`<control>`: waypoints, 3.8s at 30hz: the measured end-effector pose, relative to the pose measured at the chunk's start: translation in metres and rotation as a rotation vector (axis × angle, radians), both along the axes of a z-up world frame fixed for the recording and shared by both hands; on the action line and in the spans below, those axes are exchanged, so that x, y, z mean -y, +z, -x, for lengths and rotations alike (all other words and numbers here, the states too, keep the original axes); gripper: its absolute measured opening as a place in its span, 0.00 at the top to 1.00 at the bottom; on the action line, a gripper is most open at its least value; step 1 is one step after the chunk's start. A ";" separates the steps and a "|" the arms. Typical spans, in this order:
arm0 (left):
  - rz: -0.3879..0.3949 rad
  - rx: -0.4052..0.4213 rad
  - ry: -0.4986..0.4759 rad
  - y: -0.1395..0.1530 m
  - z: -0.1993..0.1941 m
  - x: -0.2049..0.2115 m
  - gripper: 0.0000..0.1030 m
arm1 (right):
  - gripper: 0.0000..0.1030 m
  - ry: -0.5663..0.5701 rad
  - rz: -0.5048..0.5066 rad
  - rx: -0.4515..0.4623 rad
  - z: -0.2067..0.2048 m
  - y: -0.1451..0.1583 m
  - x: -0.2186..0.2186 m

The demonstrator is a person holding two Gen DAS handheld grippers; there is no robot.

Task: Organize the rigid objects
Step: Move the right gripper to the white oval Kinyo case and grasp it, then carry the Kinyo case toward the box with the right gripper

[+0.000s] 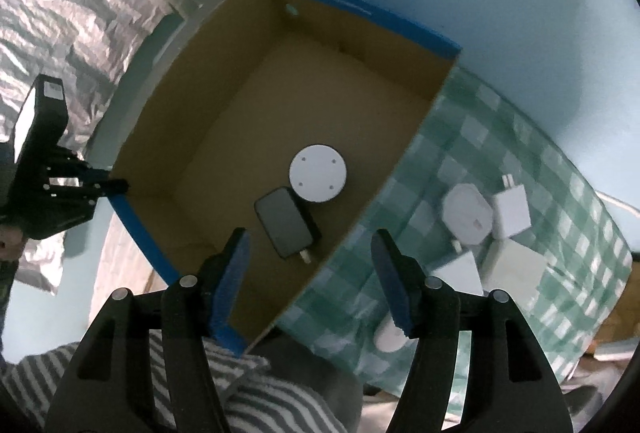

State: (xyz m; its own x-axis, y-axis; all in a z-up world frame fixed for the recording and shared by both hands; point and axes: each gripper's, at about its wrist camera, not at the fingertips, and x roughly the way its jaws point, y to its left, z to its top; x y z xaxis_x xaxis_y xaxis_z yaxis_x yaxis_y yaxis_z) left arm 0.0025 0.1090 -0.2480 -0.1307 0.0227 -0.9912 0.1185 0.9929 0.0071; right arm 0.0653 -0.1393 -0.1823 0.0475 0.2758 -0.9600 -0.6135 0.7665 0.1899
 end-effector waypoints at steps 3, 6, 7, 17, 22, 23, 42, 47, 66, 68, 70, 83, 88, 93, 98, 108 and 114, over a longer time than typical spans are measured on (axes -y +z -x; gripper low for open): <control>0.000 0.000 -0.001 0.000 0.000 0.000 0.91 | 0.38 -0.020 -0.004 -0.001 0.000 0.006 0.012; -0.001 0.000 -0.001 0.000 0.000 0.000 0.91 | 0.38 -0.050 -0.002 0.003 0.000 0.010 0.027; -0.001 0.000 -0.001 0.000 0.000 0.000 0.91 | 0.38 -0.065 0.003 0.001 -0.001 0.010 0.033; -0.002 -0.003 -0.006 0.000 0.000 0.000 0.91 | 0.38 -0.224 0.069 -0.070 -0.009 -0.030 0.105; -0.001 -0.003 -0.004 0.000 0.000 0.000 0.91 | 0.38 -0.280 0.097 -0.121 -0.006 -0.061 0.125; -0.001 -0.003 -0.005 0.000 0.000 0.000 0.91 | 0.39 -0.289 0.098 -0.131 -0.006 -0.067 0.127; -0.001 -0.003 -0.003 0.000 -0.001 0.000 0.91 | 0.39 -0.331 0.129 -0.237 -0.003 -0.142 0.123; -0.001 -0.003 -0.004 0.001 -0.001 0.000 0.91 | 0.48 -0.323 0.152 -0.240 -0.002 -0.156 0.117; -0.003 -0.003 -0.008 0.001 -0.001 0.000 0.91 | 0.64 -0.286 0.149 -0.200 0.017 -0.135 0.097; -0.004 -0.004 -0.011 0.001 -0.001 0.000 0.91 | 0.64 -0.275 0.145 -0.193 0.017 -0.129 0.095; -0.004 -0.005 -0.013 0.000 -0.001 0.001 0.91 | 0.64 -0.270 0.141 -0.185 0.017 -0.123 0.095; -0.006 -0.004 -0.014 0.000 -0.001 0.001 0.91 | 0.64 -0.210 0.126 -0.130 0.014 -0.069 0.091; -0.005 -0.005 -0.013 0.000 -0.001 0.001 0.91 | 0.64 -0.180 0.107 -0.108 0.009 -0.046 0.093; -0.006 -0.005 -0.014 0.000 -0.001 0.001 0.91 | 0.64 -0.144 0.076 -0.082 -0.001 -0.019 0.087; -0.005 -0.005 -0.014 0.000 -0.001 0.001 0.91 | 0.64 -0.099 0.050 -0.059 -0.007 -0.002 0.067; -0.005 -0.005 -0.014 -0.001 -0.001 0.001 0.91 | 0.64 0.007 0.029 -0.022 -0.004 0.005 0.019; -0.006 -0.004 -0.014 -0.001 -0.001 0.001 0.91 | 0.64 0.082 0.037 -0.014 0.004 0.007 -0.014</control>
State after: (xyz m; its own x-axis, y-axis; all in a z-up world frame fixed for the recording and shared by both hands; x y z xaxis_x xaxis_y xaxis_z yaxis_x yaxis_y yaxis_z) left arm 0.0038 0.1080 -0.2494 -0.1345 0.0300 -0.9905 0.1322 0.9912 0.0121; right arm 0.0615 -0.1255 -0.1754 0.0123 0.2430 -0.9699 -0.6721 0.7202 0.1720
